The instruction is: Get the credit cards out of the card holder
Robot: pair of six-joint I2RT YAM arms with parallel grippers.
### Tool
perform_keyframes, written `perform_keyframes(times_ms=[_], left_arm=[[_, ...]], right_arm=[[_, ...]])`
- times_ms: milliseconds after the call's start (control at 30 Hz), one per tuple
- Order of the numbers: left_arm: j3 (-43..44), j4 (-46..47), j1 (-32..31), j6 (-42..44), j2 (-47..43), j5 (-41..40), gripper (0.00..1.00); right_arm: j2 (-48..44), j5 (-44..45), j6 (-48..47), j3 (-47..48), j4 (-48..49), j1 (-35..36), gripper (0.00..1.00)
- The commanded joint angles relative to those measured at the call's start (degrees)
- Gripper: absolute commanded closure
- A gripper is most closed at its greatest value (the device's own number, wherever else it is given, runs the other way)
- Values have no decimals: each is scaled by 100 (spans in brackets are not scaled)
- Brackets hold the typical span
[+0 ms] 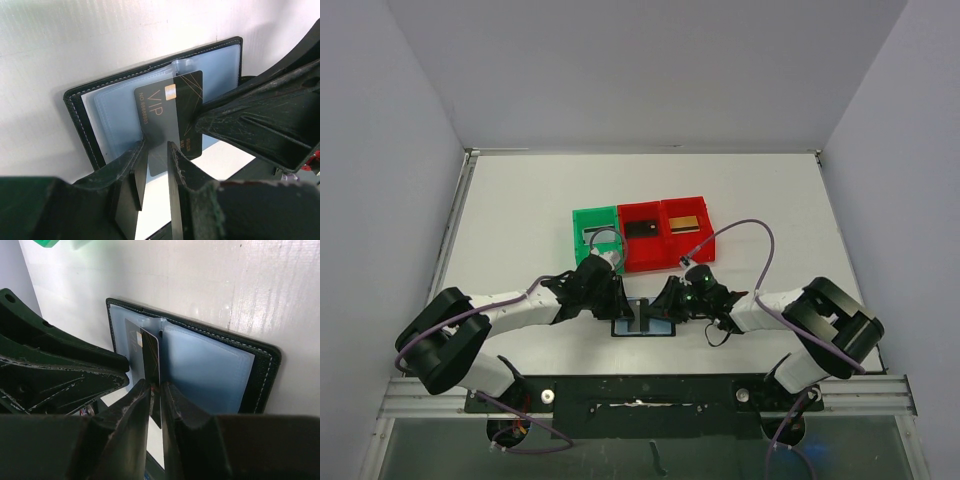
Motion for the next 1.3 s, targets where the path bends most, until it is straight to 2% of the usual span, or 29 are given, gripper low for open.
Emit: perform_keyframes(times_ms=[0, 133, 267, 567, 733, 867, 1267], left_arm=[[-16, -334, -29, 100, 76, -153, 78], [-26, -335, -29, 102, 69, -157, 78], [-27, -313, -29, 119, 77, -135, 78], [63, -319, -29, 231, 206, -46, 83], [78, -491, -34, 270, 307, -164, 85], [50, -553, -54, 269, 363, -218, 87], [107, -589, -80, 266, 363, -255, 87]], right_arm=[[-128, 53, -3, -39, 146, -55, 86], [-432, 179, 0, -216, 0, -153, 93], [-686, 246, 17, -342, -108, -239, 93], [-332, -80, 94, -282, 453, -229, 73], [-92, -231, 200, -297, 851, -219, 72], [48, -308, 262, -349, 1141, -215, 74], [-54, -246, 252, -479, 1275, -214, 94]])
